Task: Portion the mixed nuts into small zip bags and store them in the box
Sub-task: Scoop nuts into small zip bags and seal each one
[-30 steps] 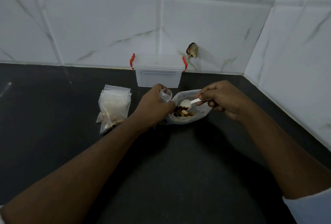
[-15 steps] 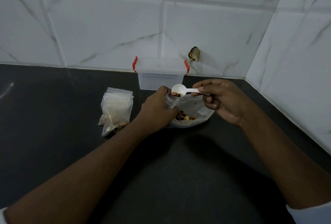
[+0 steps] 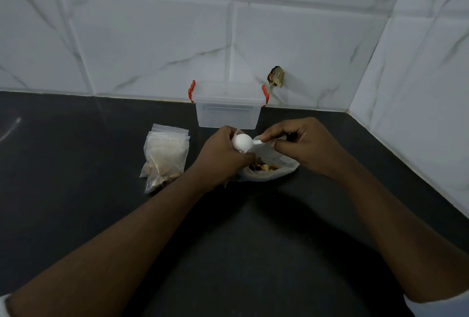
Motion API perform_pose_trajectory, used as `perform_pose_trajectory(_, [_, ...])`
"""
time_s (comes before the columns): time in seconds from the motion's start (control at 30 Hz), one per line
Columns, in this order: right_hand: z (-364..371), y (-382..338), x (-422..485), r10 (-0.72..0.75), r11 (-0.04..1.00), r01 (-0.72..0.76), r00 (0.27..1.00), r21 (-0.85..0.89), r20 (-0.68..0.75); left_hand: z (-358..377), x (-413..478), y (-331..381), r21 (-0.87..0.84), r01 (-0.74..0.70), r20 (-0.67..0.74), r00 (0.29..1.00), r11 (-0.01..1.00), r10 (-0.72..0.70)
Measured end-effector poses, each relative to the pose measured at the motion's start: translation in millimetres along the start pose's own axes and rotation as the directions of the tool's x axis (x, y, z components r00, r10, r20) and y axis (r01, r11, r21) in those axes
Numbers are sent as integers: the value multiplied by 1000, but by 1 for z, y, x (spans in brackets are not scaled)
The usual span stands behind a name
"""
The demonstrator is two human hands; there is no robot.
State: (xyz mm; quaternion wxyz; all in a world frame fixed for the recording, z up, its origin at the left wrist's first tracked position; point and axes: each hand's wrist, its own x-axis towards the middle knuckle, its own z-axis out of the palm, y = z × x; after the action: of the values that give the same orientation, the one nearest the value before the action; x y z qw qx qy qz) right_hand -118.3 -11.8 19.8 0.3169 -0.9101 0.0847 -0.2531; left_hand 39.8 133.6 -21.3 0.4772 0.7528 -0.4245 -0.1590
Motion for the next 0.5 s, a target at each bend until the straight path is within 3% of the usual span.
perform_pose_trajectory(0.23, [3,-3,0,-52,998,50,998,-48,-38,-1,0,0,88,-50,57,997,995,45])
perform_pose_trajectory(0.37, [4,-4,0,-96,994,91,992,-67,-79,-3,1,0,50,-41,19,999,998,40])
perform_pose_trajectory(0.5, [-17,0,0,-44,997,33,989,-76,-143,-3,4,-2,-10,4,28,1000,1000,-4])
